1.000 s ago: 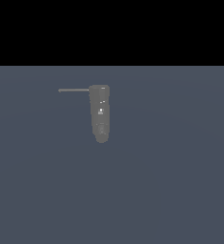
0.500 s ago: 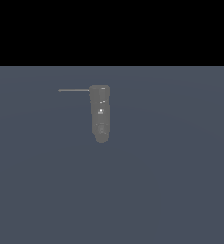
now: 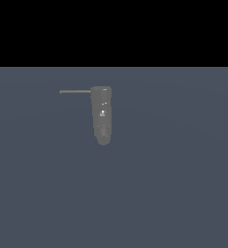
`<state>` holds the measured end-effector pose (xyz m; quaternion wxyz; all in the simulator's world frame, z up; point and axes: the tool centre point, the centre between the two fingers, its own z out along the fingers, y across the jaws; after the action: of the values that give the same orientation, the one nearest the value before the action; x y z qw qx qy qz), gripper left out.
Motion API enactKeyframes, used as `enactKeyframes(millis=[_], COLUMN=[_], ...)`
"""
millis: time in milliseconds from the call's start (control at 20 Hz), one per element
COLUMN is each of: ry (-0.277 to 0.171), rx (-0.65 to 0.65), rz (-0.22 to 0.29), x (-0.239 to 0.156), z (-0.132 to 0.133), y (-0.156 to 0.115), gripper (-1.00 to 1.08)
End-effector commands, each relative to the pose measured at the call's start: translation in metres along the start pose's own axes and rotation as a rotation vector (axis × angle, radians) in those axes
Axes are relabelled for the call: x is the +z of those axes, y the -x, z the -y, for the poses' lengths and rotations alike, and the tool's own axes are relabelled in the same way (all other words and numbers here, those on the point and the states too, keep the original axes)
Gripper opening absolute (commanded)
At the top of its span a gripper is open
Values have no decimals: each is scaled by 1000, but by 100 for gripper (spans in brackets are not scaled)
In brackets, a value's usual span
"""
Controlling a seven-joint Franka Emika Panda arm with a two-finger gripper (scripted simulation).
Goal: Turn on the faucet by rotating a designated handle.
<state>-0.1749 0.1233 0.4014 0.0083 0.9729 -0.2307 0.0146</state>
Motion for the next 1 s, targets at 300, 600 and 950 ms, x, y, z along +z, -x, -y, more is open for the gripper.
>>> enactKeyframes(millis=[300,600,950], ry=[-3,-5,-6], rx=[161,269,390], rz=[8,14,19], x=[34,57,83], z=[45,73,101], y=[-21,-40,-64], gripper=[-100,-100,-100])
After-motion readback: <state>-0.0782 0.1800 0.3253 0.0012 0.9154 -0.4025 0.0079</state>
